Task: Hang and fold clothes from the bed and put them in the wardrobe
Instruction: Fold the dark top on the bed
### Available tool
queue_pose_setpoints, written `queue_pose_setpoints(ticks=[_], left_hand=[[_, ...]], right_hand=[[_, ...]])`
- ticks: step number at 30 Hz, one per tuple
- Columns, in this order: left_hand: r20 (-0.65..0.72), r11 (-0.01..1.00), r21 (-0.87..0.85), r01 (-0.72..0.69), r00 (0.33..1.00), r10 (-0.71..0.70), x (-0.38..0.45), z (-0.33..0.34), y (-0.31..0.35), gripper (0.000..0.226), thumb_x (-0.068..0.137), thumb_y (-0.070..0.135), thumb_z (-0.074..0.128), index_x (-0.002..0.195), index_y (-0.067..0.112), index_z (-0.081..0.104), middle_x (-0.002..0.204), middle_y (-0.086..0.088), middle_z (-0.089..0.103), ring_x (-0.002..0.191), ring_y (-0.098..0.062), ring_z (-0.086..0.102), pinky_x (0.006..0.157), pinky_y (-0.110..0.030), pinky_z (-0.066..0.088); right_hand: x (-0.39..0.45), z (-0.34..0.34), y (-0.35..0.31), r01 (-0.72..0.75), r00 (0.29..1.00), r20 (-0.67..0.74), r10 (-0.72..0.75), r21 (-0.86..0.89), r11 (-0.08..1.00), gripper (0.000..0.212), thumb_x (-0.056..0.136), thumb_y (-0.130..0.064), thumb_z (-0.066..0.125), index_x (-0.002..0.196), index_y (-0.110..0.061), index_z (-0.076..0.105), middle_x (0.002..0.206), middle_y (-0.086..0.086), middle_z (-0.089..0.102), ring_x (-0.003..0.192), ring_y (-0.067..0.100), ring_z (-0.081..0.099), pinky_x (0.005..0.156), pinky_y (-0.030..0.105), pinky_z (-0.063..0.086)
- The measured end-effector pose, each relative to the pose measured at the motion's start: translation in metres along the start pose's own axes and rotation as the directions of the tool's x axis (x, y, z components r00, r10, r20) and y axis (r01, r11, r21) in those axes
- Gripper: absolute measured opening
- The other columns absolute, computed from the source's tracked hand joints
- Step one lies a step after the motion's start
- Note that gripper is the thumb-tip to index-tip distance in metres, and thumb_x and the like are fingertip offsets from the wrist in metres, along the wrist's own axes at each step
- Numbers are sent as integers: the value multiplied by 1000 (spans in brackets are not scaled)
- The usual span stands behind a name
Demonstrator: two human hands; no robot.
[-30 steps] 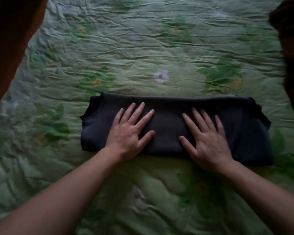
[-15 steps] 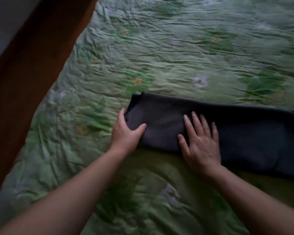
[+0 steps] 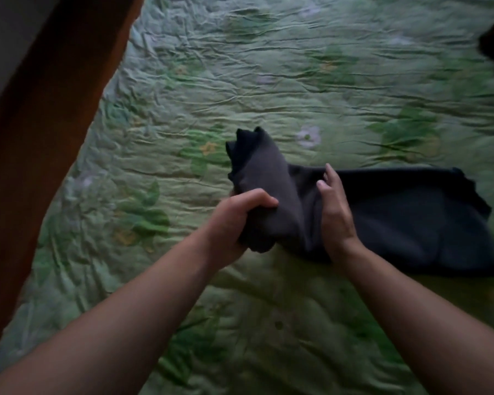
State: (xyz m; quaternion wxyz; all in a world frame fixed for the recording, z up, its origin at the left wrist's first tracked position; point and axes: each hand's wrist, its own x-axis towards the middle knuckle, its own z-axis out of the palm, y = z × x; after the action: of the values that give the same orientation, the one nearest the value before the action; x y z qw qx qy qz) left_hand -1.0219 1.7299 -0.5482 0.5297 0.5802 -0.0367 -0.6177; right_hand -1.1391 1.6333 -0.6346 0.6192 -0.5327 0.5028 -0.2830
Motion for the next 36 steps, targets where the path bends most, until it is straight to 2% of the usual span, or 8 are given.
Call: queue_pose_setpoints(ticks=[4, 7, 14, 18, 25, 29, 31, 36], left_hand=[[86, 995, 23, -92, 992, 90, 5, 49, -4, 36, 63, 2, 63, 99, -2, 65, 81, -14, 71, 66, -22, 68, 57, -24, 56], [48, 985, 111, -132, 991, 128, 18, 79, -12, 68, 53, 7, 67, 120, 1, 57, 106, -18, 69, 88, -27, 68, 75, -32, 57], [-14, 891, 410, -195, 975, 220, 31, 142, -42, 36, 68, 18, 73, 98, 30, 56, 87, 4, 67, 84, -12, 66, 80, -30, 56], [-40, 759, 623, -189, 961, 272, 37, 177, -54, 47, 71, 34, 69, 115, 26, 53, 100, 7, 65, 95, -10, 62, 87, -30, 52], [124, 729, 664, -166, 986, 111, 46, 204, -80, 60, 86, 23, 60, 142, 21, 40, 130, 3, 56, 109, -14, 60, 93, -38, 53], [221, 718, 652, -244, 967, 128, 48, 202, -91, 56, 82, 8, 51, 136, 24, 48, 122, 5, 60, 106, -13, 62, 89, -35, 55], [218, 682, 643, -349, 937, 274, 46, 202, -92, 52, 79, 9, 52, 129, 23, 57, 119, 4, 64, 101, -8, 64, 89, -35, 55], [365, 45, 810, -585, 561, 743, 51, 182, -80, 28, 74, 14, 57, 96, 20, 74, 102, 2, 70, 101, -17, 62, 89, -34, 49]], right_hand=[[8, -17, -20, -284, 959, 149, 242, 437, 854, 60, 83, -55, 57, 130, -17, 53, 137, 6, 50, 128, 20, 48, 113, 38, 33], [5, -39, -40, -371, 924, 292, 247, 533, 761, 61, 96, -53, 29, 130, -6, 50, 126, 24, 56, 115, 34, 56, 105, 43, 41], [-9, -108, -40, -547, 826, 488, 281, 576, 608, 70, 87, -63, 37, 131, -14, 59, 126, 17, 62, 118, 30, 59, 103, 45, 44], [-12, -145, -33, -580, 808, 501, 309, 586, 566, 71, 87, -65, 40, 131, -12, 59, 129, 17, 59, 121, 30, 57, 104, 46, 42], [-7, -209, -34, -561, 825, 424, 375, 523, 642, 69, 84, -61, 44, 127, -9, 60, 120, 21, 64, 106, 32, 65, 83, 47, 56], [-1, -205, -34, -435, 900, 70, 429, 142, 889, 30, 89, -23, 63, 107, 1, 67, 84, 15, 72, 63, 17, 70, 50, 22, 55], [7, -209, -30, -358, 931, -50, 360, 53, 932, 27, 89, -16, 65, 110, 0, 65, 94, 15, 71, 68, 17, 68, 56, 23, 56], [22, -234, -13, -366, 930, -37, 365, -33, 930, 10, 85, -13, 68, 95, -11, 67, 105, 16, 70, 93, 29, 68, 92, 46, 52]])
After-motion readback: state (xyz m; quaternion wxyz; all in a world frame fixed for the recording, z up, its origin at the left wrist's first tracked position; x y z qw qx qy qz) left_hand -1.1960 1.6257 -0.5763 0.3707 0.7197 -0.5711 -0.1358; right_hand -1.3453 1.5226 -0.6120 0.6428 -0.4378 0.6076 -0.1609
